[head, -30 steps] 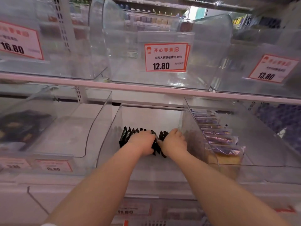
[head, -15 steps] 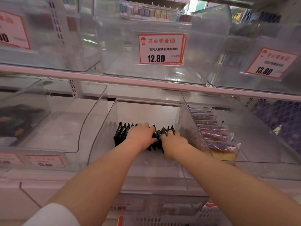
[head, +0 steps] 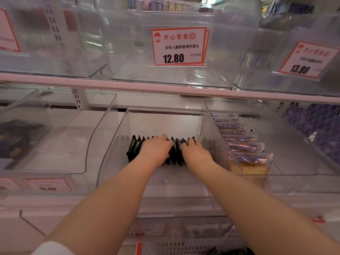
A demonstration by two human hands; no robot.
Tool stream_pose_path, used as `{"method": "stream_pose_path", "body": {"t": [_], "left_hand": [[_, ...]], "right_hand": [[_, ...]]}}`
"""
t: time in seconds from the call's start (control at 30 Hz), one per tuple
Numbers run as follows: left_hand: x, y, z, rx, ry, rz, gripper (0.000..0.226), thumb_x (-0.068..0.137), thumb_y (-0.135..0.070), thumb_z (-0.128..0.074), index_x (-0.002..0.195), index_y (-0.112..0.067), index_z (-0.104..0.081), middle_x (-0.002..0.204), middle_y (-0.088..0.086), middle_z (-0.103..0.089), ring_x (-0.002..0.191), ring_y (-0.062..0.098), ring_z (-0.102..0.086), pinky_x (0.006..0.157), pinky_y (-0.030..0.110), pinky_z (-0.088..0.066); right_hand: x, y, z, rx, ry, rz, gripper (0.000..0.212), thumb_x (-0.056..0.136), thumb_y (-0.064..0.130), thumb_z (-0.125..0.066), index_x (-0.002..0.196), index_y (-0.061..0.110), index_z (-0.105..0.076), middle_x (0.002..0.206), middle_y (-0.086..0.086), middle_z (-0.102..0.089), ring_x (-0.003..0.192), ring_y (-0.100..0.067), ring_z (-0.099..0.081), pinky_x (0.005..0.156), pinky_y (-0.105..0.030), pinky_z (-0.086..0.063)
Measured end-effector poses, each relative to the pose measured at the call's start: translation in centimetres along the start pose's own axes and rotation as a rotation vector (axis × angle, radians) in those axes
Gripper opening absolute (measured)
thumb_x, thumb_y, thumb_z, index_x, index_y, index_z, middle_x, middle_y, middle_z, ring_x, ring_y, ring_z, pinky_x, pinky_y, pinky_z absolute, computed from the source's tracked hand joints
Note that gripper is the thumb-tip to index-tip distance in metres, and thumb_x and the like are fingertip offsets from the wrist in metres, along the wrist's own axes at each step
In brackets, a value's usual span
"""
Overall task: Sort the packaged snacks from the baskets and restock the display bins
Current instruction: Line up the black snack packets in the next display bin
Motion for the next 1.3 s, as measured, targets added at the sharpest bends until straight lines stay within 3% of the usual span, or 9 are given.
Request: {"method": "stream_pose_path", "body": {"t": [0.2, 0.37, 0.47, 0.63, 0.73, 0.9, 1.07, 1.23, 1.3], "left_hand": [[-0.7, -0.1, 0.5, 0.041, -0.053, 0.074, 0.023, 0.091, -0.013, -0.052, 0.113, -0.010, -0.052, 0.115, 0.008, -0.052, 0.105, 0.028, -0.055, 0.067, 0.034, -0.038], [-2.3, -0.3, 1.1, 0.096, 0.161, -0.020, 0.036, 0.091, -0.020, -0.050, 0.126, -0.012, -0.048, 0.126, 0.009, -0.047, 0.118, 0.029, -0.047, 0.085, 0.039, -0.042], [-4.5, -0.8, 2.8, 0.187, 0.147, -0.066, 0.040, 0.092, -0.024, -0.045, 0.131, -0.014, -0.045, 0.128, 0.009, -0.047, 0.121, 0.029, -0.044, 0.091, 0.041, -0.040], [-9.7, -3.3, 7.4, 0.054, -0.009, -0.245, 0.030, 0.093, -0.028, -0.043, 0.117, -0.016, -0.055, 0.115, 0.005, -0.053, 0.111, 0.025, -0.051, 0.084, 0.037, -0.047], [-13.2, -5.2, 9.7, 0.031, -0.181, -0.367, 0.026, 0.092, -0.032, -0.042, 0.107, -0.019, -0.059, 0.104, 0.000, -0.057, 0.099, 0.022, -0.056, 0.073, 0.034, -0.046], [-18.3, -11.4, 8.3, -0.011, -0.288, -0.677, 0.030, 0.085, -0.029, -0.038, 0.083, -0.015, -0.064, 0.075, 0.003, -0.062, 0.066, 0.024, -0.062, 0.044, 0.027, -0.040], [-17.5, -17.6, -2.2, 0.046, 0.172, -0.575, 0.029, 0.095, -0.030, -0.037, 0.116, -0.014, -0.050, 0.114, 0.007, -0.055, 0.103, 0.028, -0.055, 0.066, 0.035, -0.040], [-17.7, -21.7, -13.1, -0.064, 0.435, -0.390, 0.029, 0.095, -0.023, -0.039, 0.118, -0.011, -0.052, 0.119, 0.011, -0.054, 0.109, 0.031, -0.054, 0.076, 0.039, -0.046], [-18.5, -23.0, -16.9, -0.095, 0.538, -0.323, 0.031, 0.095, -0.022, -0.038, 0.121, -0.010, -0.051, 0.121, 0.012, -0.052, 0.108, 0.031, -0.052, 0.075, 0.039, -0.045]], "right_hand": [[-0.5, 0.8, 0.4, -0.027, -0.058, -0.016, 0.039, 0.089, -0.006, -0.043, 0.128, 0.001, -0.043, 0.129, -0.016, -0.042, 0.121, -0.032, -0.042, 0.083, -0.039, -0.047], [-2.1, 0.3, 1.6, 0.004, 0.080, -0.017, 0.038, 0.090, 0.002, -0.044, 0.128, 0.004, -0.044, 0.131, -0.015, -0.044, 0.123, -0.031, -0.043, 0.091, -0.041, -0.043], [-4.4, 0.0, 3.4, 0.082, 0.064, 0.088, 0.034, 0.089, 0.003, -0.047, 0.123, 0.005, -0.050, 0.125, -0.015, -0.050, 0.117, -0.032, -0.050, 0.091, -0.041, -0.044], [-11.3, -1.6, 7.7, 0.370, -0.051, 0.295, 0.022, 0.090, 0.016, -0.053, 0.109, 0.012, -0.063, 0.106, -0.007, -0.066, 0.100, -0.022, -0.059, 0.079, -0.026, -0.041], [-16.6, -4.2, 8.6, 0.567, -0.114, 0.359, 0.013, 0.089, 0.024, -0.057, 0.098, 0.020, -0.065, 0.081, 0.006, -0.068, 0.075, -0.001, -0.060, 0.067, -0.017, -0.044], [-22.1, -8.1, 2.6, 0.741, 0.083, 0.328, 0.019, 0.088, 0.010, -0.055, 0.093, 0.025, -0.066, 0.066, 0.016, -0.062, 0.061, 0.003, -0.055, 0.062, -0.015, -0.043], [-23.3, -11.4, -10.2, 0.809, 0.226, 0.031, 0.019, 0.089, 0.005, -0.054, 0.104, 0.007, -0.066, 0.092, -0.011, -0.069, 0.084, -0.023, -0.062, 0.081, -0.032, -0.047], [-25.5, -14.7, -22.2, 0.795, 0.467, -0.242, 0.012, 0.092, 0.015, -0.054, 0.097, 0.011, -0.064, 0.098, -0.008, -0.066, 0.090, -0.021, -0.060, 0.082, -0.032, -0.047], [-26.2, -15.7, -25.9, 0.710, 0.547, -0.265, 0.023, 0.094, 0.015, -0.050, 0.095, -0.001, -0.066, 0.105, -0.018, -0.067, 0.101, -0.031, -0.060, 0.083, -0.035, -0.047]]}}
Point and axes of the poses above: each hand's wrist, its own x-axis towards the middle knuckle, its own z-axis out of the back of the hand, y = z × x, the point moved 1 cm from there along x, towards the middle knuckle
